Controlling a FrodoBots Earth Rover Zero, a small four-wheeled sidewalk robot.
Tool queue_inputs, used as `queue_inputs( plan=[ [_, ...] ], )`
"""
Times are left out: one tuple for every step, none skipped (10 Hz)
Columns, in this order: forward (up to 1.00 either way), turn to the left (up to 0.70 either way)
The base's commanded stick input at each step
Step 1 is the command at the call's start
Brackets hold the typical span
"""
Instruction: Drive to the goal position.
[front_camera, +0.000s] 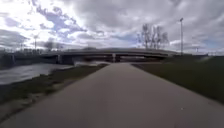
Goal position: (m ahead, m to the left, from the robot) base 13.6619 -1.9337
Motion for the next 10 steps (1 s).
queue_inputs(
  plan=[
    [0.96, 0.0],
    [0.96, 0.0],
    [0.96, 0.0],
    [0.96, 0.0],
    [0.96, 0.0],
    [0.96, 0.0],
    [0.96, 0.0],
    [0.96, 0.0],
    [0.96, 0.0],
    [0.95, 0.0]
  ],
)
